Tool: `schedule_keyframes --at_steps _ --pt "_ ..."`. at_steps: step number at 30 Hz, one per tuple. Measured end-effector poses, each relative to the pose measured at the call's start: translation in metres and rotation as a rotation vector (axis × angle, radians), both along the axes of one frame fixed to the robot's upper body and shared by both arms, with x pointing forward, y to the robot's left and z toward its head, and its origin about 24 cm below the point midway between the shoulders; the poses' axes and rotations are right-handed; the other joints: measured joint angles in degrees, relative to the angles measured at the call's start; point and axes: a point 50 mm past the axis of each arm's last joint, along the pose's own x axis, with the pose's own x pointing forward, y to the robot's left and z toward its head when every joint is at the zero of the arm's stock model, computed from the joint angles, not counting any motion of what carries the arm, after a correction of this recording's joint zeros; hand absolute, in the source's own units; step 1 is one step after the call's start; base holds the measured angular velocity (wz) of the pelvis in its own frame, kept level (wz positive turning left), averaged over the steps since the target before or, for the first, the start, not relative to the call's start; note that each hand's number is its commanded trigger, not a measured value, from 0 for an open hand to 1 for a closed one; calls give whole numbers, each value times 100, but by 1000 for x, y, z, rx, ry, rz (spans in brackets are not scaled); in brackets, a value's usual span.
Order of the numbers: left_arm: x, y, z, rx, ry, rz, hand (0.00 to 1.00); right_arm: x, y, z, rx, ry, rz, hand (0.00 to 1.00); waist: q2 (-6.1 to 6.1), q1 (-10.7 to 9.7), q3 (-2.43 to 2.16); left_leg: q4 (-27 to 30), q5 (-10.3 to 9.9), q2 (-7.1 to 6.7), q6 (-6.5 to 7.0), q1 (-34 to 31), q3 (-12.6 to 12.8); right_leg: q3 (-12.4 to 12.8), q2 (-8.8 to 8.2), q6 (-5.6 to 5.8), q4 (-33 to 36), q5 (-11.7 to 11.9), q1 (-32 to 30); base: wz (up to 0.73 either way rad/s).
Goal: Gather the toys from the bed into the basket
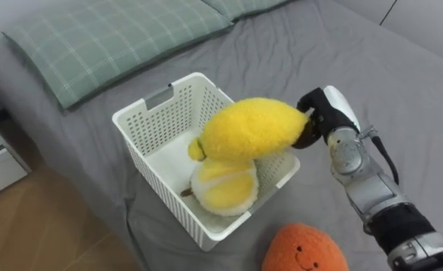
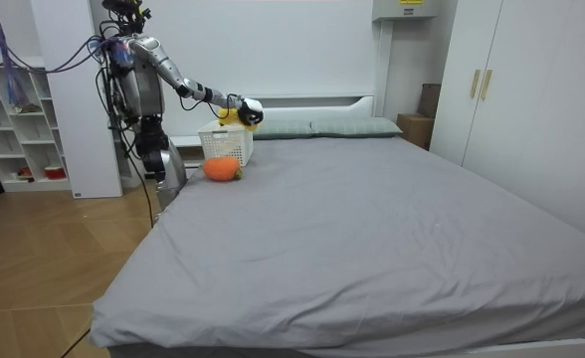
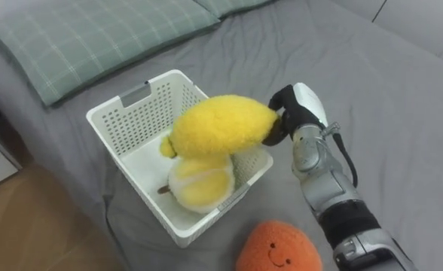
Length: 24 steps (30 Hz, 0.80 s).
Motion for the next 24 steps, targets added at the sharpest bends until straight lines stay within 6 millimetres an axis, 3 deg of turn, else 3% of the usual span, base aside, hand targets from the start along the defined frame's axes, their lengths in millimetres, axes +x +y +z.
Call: schedule_keyframes --at_steps 8,24 --pt "0 0 -1 -25 8 -5 0 3 2 5 7 -16 5 0 7 197 5 9 -9 -15 -28 16 -40 -7 -2 0 3 -3 31 2" --pt "5 -1 0 -40 -8 -12 0 4 -1 6 0 -27 -5 0 -11 90 -6 9 27 -24 -9 -88 -60 13 0 5 3 -6 -42 1"
